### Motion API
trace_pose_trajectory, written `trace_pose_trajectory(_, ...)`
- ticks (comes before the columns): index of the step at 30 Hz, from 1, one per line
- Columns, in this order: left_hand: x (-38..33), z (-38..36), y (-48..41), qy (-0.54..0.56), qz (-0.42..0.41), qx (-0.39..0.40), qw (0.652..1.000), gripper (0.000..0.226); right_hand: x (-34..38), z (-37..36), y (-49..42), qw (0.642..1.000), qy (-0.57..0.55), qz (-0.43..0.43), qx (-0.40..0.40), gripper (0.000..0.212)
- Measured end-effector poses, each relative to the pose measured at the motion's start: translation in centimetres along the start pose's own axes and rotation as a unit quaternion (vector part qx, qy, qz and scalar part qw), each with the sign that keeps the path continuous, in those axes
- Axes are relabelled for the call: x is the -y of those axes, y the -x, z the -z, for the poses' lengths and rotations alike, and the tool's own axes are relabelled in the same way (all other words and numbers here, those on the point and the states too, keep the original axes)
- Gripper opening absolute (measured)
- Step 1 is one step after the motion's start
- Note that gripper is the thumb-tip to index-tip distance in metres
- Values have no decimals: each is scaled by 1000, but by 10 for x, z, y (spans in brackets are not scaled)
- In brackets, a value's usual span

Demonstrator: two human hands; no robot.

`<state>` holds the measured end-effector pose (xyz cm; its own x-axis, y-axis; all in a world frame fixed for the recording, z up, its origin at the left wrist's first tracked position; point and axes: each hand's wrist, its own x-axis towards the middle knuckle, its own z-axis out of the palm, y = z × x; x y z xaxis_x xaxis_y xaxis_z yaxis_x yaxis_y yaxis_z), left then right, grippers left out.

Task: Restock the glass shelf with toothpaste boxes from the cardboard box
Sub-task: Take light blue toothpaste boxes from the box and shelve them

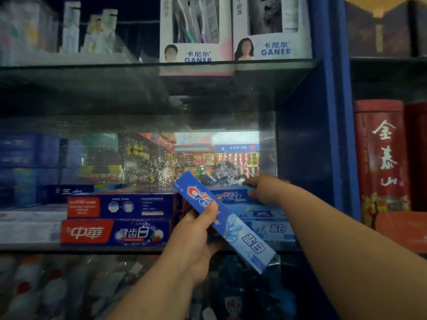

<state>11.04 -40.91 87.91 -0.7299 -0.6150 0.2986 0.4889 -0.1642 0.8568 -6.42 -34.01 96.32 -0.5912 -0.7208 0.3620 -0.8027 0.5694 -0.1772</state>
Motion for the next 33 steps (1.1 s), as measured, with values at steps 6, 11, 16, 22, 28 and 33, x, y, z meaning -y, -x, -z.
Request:
trace_pose_trajectory(6,-7,0,-5,-5,39,1,999,27,-6,-7,-18,998,25,28,57,41)
trace_pose_trajectory(11,3,-4,-4,1,49,-12,999,27,-12,-4,-16,991,87,49,91,37)
trace_pose_trajectory(16,4,-8,0,12,48,-29,998,22,-9,3,-8,996,50,50,48,40)
trace_pose_trajectory(22,8,-10,2,18,37,-40,998,23,-6,-5,9,994,9,83,77,54)
trace_pose_trajectory(28,7,-8,5,18,34,-44,998,21,-11,-9,18,994,-34,104,31,41)
trace_pose_trajectory(33,9,-7,4,21,32,-41,998,20,-12,-2,12,993,-22,112,17,34)
